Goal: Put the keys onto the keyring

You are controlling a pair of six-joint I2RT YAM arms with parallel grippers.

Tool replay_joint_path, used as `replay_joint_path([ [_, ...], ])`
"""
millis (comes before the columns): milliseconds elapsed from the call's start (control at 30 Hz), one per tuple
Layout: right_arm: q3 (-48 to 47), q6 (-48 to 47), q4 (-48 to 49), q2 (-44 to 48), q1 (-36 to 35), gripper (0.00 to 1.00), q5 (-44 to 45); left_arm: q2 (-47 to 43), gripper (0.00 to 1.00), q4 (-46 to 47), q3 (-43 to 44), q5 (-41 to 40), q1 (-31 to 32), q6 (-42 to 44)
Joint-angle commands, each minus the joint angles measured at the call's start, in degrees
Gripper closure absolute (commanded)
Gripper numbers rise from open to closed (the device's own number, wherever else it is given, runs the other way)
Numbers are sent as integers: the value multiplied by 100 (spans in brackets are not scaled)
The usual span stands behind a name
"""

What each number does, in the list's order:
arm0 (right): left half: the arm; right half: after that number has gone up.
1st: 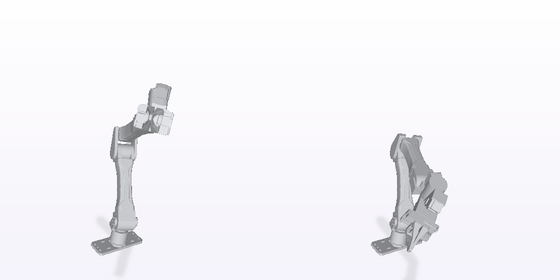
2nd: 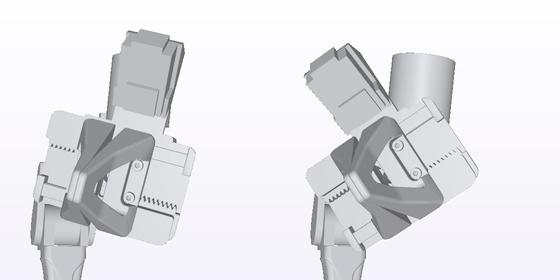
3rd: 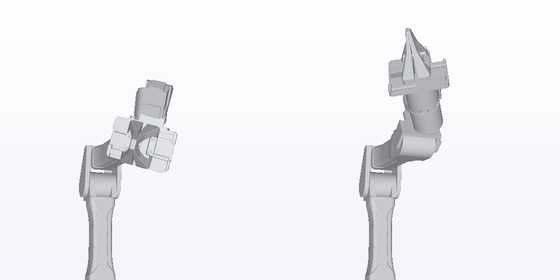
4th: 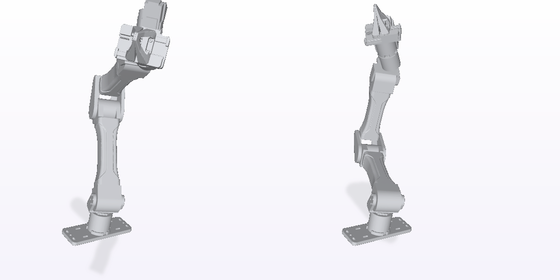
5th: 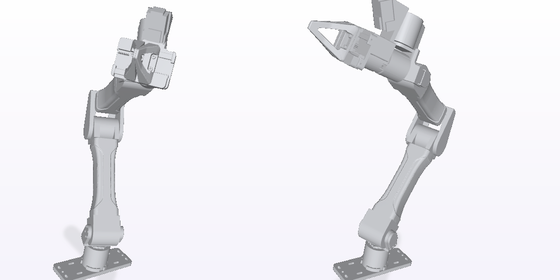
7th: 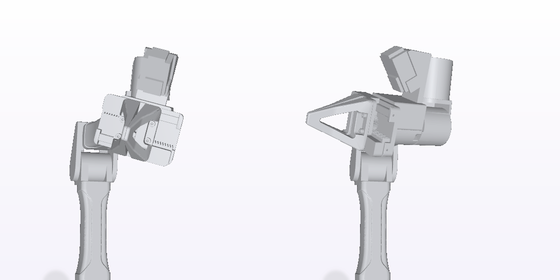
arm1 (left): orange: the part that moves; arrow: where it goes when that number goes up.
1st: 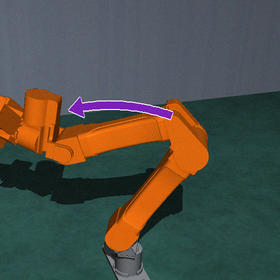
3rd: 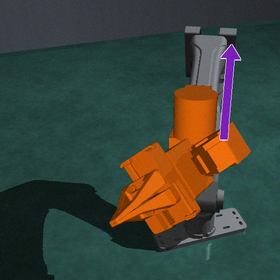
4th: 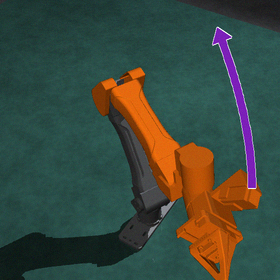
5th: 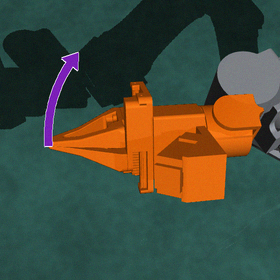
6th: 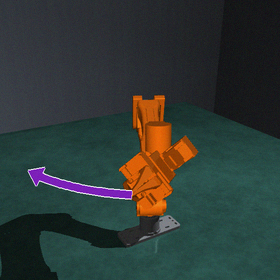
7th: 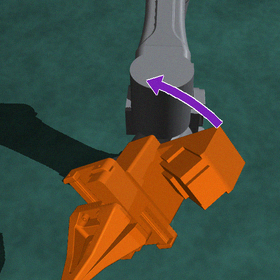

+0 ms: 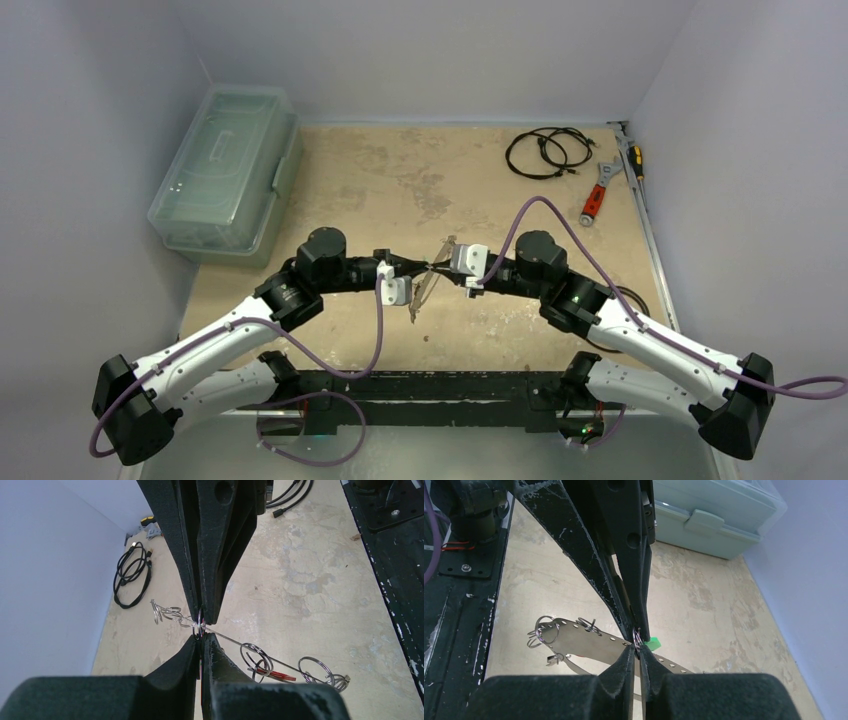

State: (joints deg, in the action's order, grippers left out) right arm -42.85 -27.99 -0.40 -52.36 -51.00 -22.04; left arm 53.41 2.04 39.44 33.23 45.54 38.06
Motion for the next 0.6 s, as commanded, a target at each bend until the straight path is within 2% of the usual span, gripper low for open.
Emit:
replay_joint_path([
  [0, -175, 44, 292, 44, -32, 85, -33, -132, 100, 280, -24, -90, 40, -93],
  [67, -195, 40, 233, 33, -32, 78, -5, -153, 100, 265, -21, -165, 38, -89],
  [167, -223, 31, 155, 20, -32, 73, 36, -172, 100, 229, -15, -215, 41, -73],
  [567, -293, 62, 174, -102, -32, 72, 40, -162, 100, 138, 32, -264, 38, -65],
])
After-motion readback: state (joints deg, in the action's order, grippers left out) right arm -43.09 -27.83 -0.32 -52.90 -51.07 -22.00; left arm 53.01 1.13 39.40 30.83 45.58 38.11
